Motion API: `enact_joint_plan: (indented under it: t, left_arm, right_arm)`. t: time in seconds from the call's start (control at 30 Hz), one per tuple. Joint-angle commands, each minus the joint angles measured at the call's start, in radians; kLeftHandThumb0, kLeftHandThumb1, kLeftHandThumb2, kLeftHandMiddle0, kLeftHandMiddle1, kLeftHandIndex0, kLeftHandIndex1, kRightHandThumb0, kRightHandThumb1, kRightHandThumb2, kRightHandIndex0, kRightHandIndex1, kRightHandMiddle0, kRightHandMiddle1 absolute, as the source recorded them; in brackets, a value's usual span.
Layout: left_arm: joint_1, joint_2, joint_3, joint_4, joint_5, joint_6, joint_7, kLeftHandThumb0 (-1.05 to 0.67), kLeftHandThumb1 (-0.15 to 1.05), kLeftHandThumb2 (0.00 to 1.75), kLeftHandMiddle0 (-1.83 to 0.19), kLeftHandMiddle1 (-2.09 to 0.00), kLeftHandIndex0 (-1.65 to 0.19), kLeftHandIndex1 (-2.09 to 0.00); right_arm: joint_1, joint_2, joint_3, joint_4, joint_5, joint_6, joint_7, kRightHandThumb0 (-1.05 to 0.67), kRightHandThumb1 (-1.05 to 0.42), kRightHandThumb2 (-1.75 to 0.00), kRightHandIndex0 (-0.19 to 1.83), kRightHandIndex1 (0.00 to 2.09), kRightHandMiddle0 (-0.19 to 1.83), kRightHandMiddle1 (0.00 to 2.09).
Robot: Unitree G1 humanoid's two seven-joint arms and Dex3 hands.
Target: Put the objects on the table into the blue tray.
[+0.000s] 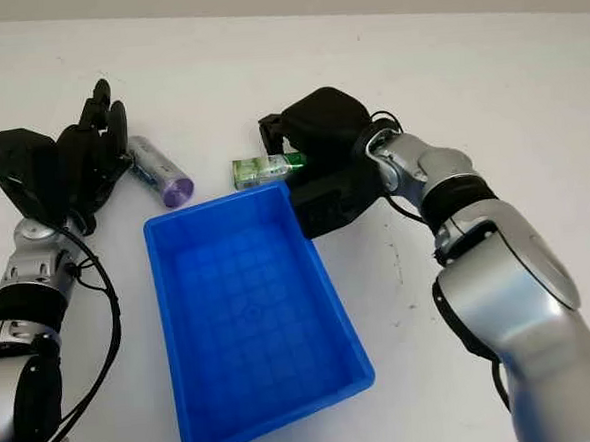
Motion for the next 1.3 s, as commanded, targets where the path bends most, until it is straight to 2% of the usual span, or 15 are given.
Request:
enact_joint_plan:
  t: [0.0,0.23,0.37,0.47,0.6,0.73,0.9,1.1,1.27]
  left_arm:
    - [0.007,0.006,-0.002,-0.011,0.001,0.002,-0.002,-0.76,1.05,0.68,0.19,0.0,0.19,0.0]
    - [0.0,0.009,-0.008,-0.005,0.009,0.006,-0.009,-0.77,1.05,0.69,0.19,0.0,0.19,0.0]
    - [0.0,0.008,-0.011,-0.005,0.014,0.004,-0.009,-0.78,1.05,0.69,0.19,0.0,0.19,0.0]
    - [-0.001,0.006,-0.014,-0.003,0.022,0.004,-0.001,-0.79,1.05,0.69,0.19,0.0,0.19,0.0]
    - [-0.002,0.007,-0.016,0.002,0.028,0.0,0.0,-0.81,1.05,0.68,0.19,0.0,0.19,0.0]
    - [-0.005,0.005,-0.013,0.006,0.024,-0.003,-0.008,-0.81,1.05,0.67,0.19,0.0,0.19,0.0]
    - [-0.008,0.003,-0.01,0.013,0.02,-0.009,-0.013,-0.8,1.05,0.67,0.19,0.0,0.19,0.0]
    - [-0.007,0.007,-0.012,0.011,0.022,-0.009,-0.014,-0.81,1.05,0.67,0.19,0.0,0.19,0.0]
    - [-0.01,0.007,-0.012,0.01,0.022,-0.005,-0.013,-0.81,1.05,0.67,0.19,0.0,0.19,0.0]
  right_arm:
    - [-0.004,-0.021,-0.001,0.002,0.0,0.006,-0.006,-0.55,-1.05,-0.07,1.04,2.09,0.71,2.09]
    - [-0.027,-0.064,-0.043,-0.016,0.033,0.015,-0.053,-0.51,-1.04,-0.06,0.96,2.09,0.7,2.09]
    - [-0.035,-0.089,-0.119,-0.035,0.115,-0.022,-0.048,-0.51,-1.05,-0.07,0.96,2.09,0.71,2.09]
    - [-0.029,-0.106,-0.192,-0.075,0.2,-0.057,-0.01,-0.48,-1.05,-0.08,1.03,2.09,0.78,2.09]
    - [0.013,-0.121,-0.292,-0.208,0.332,-0.107,0.089,-0.43,-1.05,-0.09,1.06,2.09,0.82,2.09]
    - [0.097,-0.124,-0.368,-0.419,0.457,-0.124,0.221,-0.41,-1.05,-0.08,1.16,2.09,0.87,2.09]
    - [0.255,-0.115,-0.427,-0.798,0.634,0.034,0.466,-0.4,-1.05,-0.08,1.16,2.09,0.86,2.09]
    - [0.425,-0.138,-0.44,-1.265,0.805,0.324,0.733,-0.39,-1.05,-0.08,1.09,2.09,0.82,2.09]
    - [0.481,-0.155,-0.428,-1.432,0.851,0.474,0.89,-0.42,-1.03,-0.05,1.21,2.09,0.89,2.09]
